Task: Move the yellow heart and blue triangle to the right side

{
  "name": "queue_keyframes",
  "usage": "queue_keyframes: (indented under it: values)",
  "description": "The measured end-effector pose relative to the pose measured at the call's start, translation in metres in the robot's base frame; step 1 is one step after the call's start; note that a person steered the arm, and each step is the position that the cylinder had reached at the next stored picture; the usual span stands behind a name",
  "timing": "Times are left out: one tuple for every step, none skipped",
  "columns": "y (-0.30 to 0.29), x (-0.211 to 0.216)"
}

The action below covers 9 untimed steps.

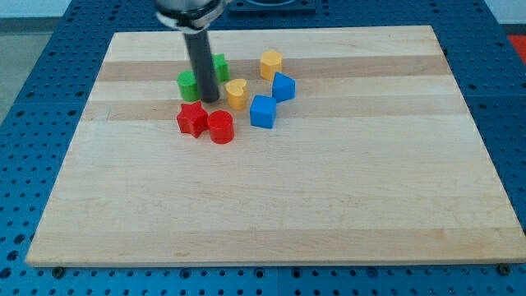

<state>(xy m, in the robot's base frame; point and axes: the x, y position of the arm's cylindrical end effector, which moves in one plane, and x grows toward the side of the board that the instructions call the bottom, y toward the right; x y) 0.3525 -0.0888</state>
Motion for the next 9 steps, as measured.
queue_keyframes:
  values:
    - [0.022,-0.005]
    - [0.036,-0.002]
    - [0.081,-0.002]
    - [0.082,-0.005]
    - [0.106,-0.005]
    - [0.117,-0.005]
    - [0.128,-0.002]
    - [0.130,-0.002]
    - [0.130,-0.002]
